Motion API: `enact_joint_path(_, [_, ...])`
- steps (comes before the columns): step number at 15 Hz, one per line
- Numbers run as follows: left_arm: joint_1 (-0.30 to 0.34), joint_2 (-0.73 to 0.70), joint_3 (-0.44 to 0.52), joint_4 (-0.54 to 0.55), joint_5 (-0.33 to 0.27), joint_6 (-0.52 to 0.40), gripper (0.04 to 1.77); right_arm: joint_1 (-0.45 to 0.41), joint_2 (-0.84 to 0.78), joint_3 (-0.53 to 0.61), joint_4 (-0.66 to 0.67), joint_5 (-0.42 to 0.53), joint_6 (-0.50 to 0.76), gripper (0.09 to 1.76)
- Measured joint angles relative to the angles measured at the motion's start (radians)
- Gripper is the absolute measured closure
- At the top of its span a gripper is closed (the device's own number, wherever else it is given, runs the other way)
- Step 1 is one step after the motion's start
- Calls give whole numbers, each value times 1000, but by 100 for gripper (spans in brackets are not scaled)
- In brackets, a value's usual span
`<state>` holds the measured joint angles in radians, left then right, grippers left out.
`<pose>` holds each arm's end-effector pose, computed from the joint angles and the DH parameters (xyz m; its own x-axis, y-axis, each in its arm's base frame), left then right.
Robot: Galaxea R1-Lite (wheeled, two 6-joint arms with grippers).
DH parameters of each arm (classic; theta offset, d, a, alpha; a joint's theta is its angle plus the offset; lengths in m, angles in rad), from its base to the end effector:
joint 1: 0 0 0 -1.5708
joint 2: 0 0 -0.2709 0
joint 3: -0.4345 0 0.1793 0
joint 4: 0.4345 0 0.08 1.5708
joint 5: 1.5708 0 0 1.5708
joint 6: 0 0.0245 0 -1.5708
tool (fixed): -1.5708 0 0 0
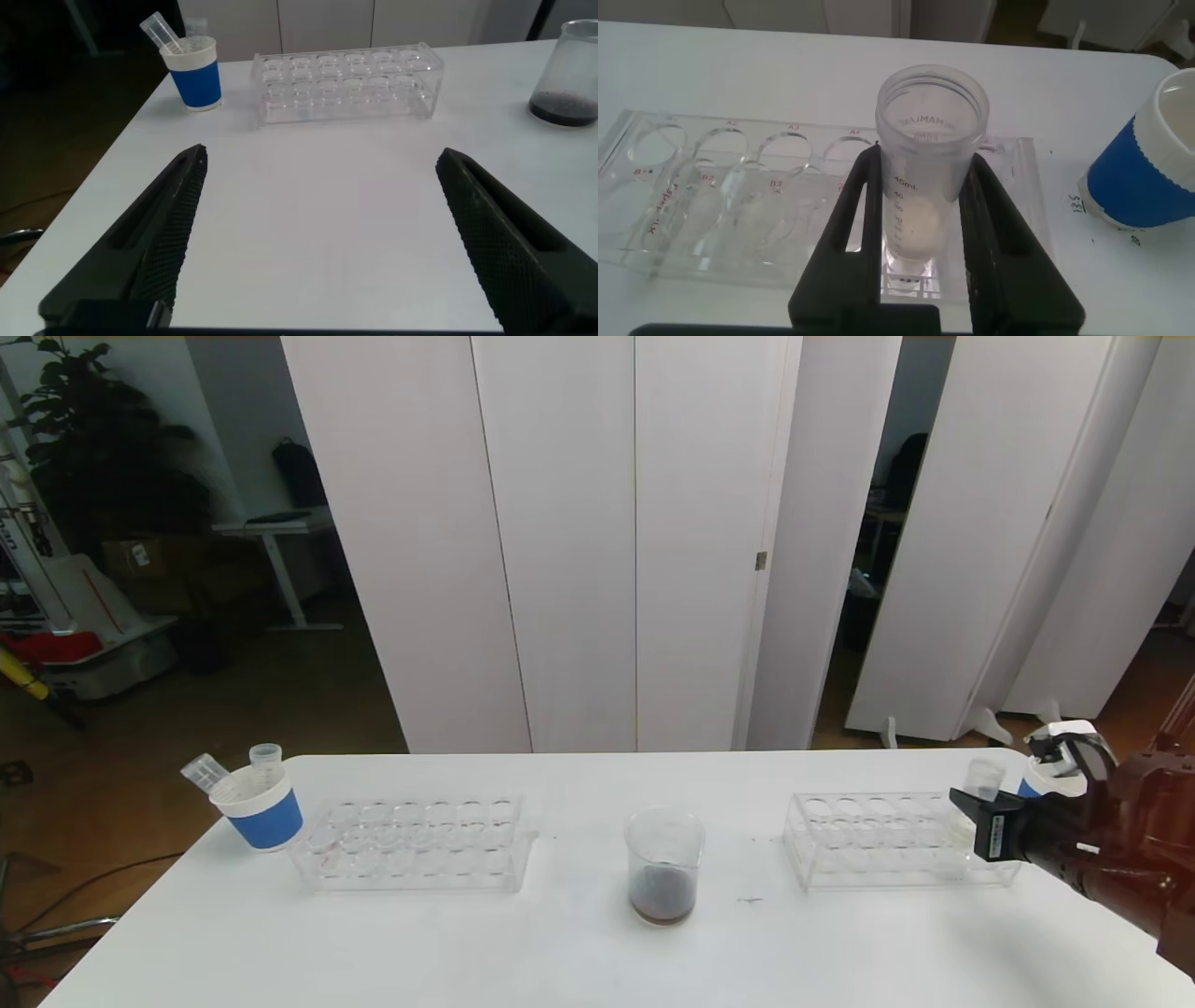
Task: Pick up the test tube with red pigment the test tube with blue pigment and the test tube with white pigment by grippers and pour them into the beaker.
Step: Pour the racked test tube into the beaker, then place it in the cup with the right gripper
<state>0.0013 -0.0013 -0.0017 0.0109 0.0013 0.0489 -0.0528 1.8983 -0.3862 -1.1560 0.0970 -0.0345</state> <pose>-0.0040 0.0000 0.0748 1.0000 0.0026 -0.0079 -0.0022 0.9988 0.0489 0.2696 -0.0119 0.0622 0.9367 0.0475 -0.3470 -0.0501 0.9987 0.0014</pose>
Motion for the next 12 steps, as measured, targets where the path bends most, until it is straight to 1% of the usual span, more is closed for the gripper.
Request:
enact_joint_path(5, [0,0,0,0,0,0,6,0,-43,-3,0,4,6,128])
enact_joint_path(9, [0,0,0,0,0,0,6,0,-90,-44,16,10,8,128])
enact_joint_path(12, [0,0,0,0,0,0,6,0,-126,-104,99,9,9,128])
